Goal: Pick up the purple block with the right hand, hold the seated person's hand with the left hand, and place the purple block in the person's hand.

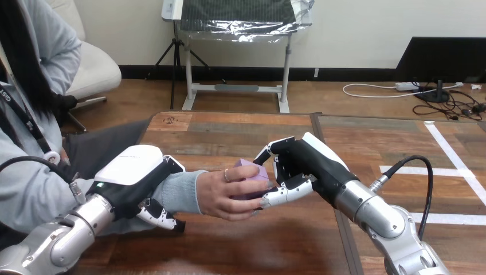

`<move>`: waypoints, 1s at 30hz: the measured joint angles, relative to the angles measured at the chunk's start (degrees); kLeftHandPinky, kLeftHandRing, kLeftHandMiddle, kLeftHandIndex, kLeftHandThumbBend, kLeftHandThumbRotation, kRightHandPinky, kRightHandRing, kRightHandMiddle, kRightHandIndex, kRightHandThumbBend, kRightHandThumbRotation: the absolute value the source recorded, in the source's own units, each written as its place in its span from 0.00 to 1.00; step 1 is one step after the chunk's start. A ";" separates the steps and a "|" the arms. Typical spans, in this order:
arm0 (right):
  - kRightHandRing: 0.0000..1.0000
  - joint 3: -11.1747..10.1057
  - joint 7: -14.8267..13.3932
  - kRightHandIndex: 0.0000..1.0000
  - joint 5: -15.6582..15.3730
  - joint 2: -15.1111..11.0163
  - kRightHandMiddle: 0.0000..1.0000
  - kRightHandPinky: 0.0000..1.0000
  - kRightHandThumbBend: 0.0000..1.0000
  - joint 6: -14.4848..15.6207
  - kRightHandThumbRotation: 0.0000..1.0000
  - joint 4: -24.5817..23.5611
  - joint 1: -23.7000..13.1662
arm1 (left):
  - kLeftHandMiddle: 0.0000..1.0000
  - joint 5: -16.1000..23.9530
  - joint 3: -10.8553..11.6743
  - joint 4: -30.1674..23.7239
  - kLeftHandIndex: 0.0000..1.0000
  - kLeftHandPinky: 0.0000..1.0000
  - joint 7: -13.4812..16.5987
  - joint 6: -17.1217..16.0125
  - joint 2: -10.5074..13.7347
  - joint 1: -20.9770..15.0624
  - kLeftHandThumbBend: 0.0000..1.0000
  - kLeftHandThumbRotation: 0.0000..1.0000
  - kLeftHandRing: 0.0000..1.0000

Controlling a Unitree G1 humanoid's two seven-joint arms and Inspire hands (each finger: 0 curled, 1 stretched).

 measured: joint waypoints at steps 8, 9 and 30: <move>0.07 0.00 -0.59 0.09 -0.02 0.08 0.11 0.03 0.55 -0.49 0.00 0.19 0.00 | 0.31 -0.06 0.06 -0.01 0.32 0.19 0.00 0.00 0.00 0.00 0.87 0.00 0.24; 0.07 0.00 -0.71 0.09 -0.02 0.09 0.11 0.03 0.56 -0.61 0.00 0.24 0.00 | 0.31 -0.06 0.07 -0.01 0.32 0.19 0.00 -0.01 0.00 0.00 0.87 0.00 0.24; 0.59 -0.01 -0.91 0.64 0.78 0.14 0.61 0.51 0.86 -0.76 0.27 1.43 0.00 | 0.46 0.14 0.20 -1.50 0.48 0.39 0.16 0.56 0.10 0.17 0.94 0.01 0.42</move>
